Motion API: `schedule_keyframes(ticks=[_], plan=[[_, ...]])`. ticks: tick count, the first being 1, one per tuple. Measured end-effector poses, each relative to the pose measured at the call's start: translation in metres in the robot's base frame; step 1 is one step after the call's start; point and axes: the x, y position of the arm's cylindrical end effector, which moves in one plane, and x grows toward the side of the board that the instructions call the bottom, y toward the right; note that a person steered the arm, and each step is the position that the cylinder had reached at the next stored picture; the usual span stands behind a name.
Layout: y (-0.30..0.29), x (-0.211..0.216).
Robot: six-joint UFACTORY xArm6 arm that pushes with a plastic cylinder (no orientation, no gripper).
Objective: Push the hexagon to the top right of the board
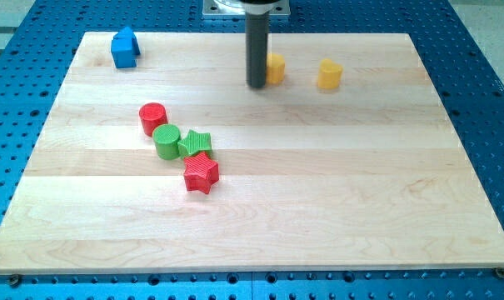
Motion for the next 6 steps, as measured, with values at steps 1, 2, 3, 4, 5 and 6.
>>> schedule_keyframes(ticks=[1, 2, 3, 4, 5, 6], plan=[[0.123, -0.039], [0.068, -0.02], [0.023, -0.012], [0.04, -0.053], [0.138, -0.062], [0.109, -0.042]])
